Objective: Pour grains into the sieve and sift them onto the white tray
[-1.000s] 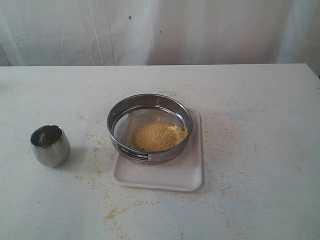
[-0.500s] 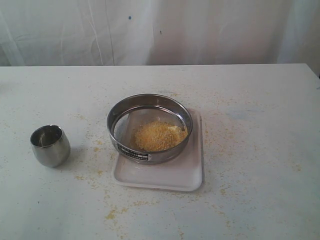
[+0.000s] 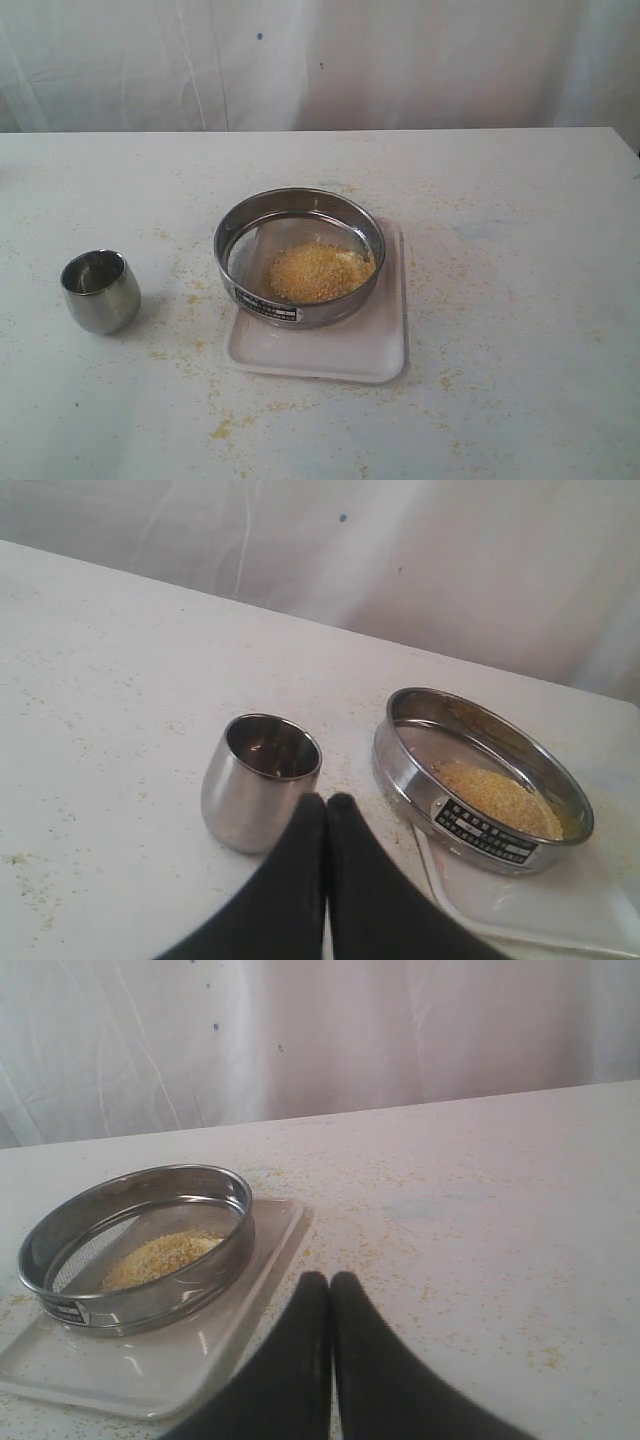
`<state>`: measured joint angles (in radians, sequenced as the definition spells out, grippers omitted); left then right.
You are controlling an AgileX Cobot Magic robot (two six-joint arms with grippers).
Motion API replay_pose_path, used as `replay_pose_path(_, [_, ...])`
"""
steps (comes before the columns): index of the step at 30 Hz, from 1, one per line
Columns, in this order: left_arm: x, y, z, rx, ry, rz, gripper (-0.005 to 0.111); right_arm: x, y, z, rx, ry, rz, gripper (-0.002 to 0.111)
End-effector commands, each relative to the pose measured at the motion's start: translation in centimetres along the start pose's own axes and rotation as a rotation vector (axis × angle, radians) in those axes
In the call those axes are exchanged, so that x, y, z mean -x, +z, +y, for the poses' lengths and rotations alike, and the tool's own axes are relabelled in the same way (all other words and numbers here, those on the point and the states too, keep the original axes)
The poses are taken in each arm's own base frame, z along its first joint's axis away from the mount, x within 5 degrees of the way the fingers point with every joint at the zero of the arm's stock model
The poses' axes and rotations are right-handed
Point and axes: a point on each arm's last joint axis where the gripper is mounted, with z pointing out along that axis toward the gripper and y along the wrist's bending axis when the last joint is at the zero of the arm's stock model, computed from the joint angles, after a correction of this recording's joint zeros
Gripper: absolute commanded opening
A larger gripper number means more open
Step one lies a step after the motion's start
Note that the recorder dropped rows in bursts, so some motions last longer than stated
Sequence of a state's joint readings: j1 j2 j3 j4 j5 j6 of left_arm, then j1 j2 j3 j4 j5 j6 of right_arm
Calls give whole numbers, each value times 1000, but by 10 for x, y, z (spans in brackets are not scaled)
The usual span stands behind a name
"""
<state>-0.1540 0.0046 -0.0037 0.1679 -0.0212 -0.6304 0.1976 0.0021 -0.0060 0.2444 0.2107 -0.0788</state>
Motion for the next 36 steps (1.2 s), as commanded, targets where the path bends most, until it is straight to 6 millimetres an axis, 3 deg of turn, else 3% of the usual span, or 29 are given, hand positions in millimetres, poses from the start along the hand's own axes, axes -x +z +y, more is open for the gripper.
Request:
replay_pose_path(1, [0,0,1,7,1,-12,0,-1,0,0,1,-4,-2,0])
replay_pose_path(7, [1,0,2,23,112,-20,0,-1,0,0,1,-4,-2,0])
replay_pose_path(21, [1,0,2,24,112,-20,0,-1,0,0,1,-4,-2,0])
replay_pose_path(27, [-6,0,5,53,100,60,0,-1,0,0,1,-4,-2,0])
replay_pose_path(36, [-7,0,3,28,256,70,0,-1,0,0,1,-4,-2,0])
